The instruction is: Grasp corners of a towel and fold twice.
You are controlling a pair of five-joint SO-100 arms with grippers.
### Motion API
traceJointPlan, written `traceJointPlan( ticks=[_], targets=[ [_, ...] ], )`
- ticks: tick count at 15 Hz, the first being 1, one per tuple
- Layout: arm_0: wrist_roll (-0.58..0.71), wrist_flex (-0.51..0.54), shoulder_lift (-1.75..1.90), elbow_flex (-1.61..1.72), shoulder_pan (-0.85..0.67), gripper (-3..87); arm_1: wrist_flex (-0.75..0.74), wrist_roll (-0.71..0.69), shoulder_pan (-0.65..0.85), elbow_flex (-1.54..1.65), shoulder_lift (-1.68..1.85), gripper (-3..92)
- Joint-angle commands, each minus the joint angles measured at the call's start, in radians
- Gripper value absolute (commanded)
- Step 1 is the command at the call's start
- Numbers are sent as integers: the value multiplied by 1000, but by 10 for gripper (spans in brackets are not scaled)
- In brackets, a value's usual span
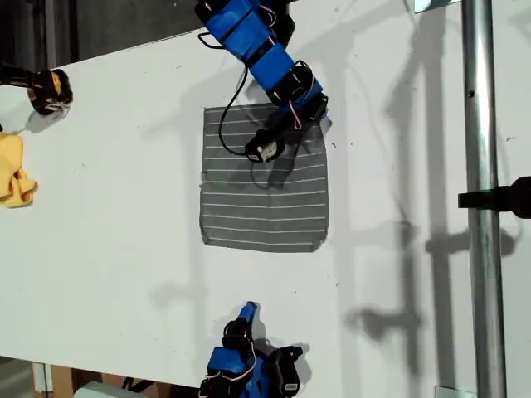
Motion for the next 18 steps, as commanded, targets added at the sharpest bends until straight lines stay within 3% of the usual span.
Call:
traceJointPlan(
  ticks=[1,6,9,14,18],
  targets=[
    [-35,-101,-11,-57,72,-25,-21,-21,9,-5,35,-1],
    [29,-132,-844,-739,181,-25,-21,-81,54,-18,32,-1],
    [132,43,-1304,-1233,238,-23,-21,-84,58,-23,31,-1],
    [311,324,-1746,-1861,247,-23,-9,-92,61,-32,31,-1],
    [387,353,-1988,-2164,281,-23,-3,-92,60,-34,35,-1]
  ],
)
